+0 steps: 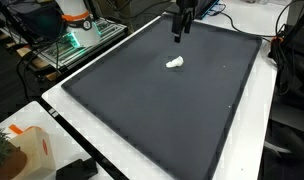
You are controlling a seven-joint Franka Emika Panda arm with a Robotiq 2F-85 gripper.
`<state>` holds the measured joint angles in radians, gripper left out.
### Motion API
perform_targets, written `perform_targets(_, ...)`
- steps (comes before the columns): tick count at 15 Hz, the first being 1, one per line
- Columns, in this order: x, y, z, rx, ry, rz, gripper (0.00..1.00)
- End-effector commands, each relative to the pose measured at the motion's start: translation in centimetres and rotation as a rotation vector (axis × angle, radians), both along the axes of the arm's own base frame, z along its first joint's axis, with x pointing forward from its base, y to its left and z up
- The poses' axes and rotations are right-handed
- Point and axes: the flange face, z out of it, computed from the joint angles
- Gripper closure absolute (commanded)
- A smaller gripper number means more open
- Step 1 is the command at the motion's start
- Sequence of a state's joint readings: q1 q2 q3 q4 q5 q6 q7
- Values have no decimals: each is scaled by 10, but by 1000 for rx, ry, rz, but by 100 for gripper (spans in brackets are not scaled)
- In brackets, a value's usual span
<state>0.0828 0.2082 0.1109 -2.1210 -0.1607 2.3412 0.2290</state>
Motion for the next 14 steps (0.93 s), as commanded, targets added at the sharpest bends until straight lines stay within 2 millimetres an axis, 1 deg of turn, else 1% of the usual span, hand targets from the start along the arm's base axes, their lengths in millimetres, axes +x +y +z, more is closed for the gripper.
perform_targets(1,17,-1,-7,-4,71,-2,0)
perform_targets(3,29,0,-8,15,86,-11,0)
perform_targets(4,17,-1,-4,-4,51,-13,0)
perform_targets(7,27,-1,-6,7,61,-15,0)
perform_targets(11,54,-3,-8,-17,89,-39,0)
perform_targets(14,70,-2,-13,-36,150,-47,0)
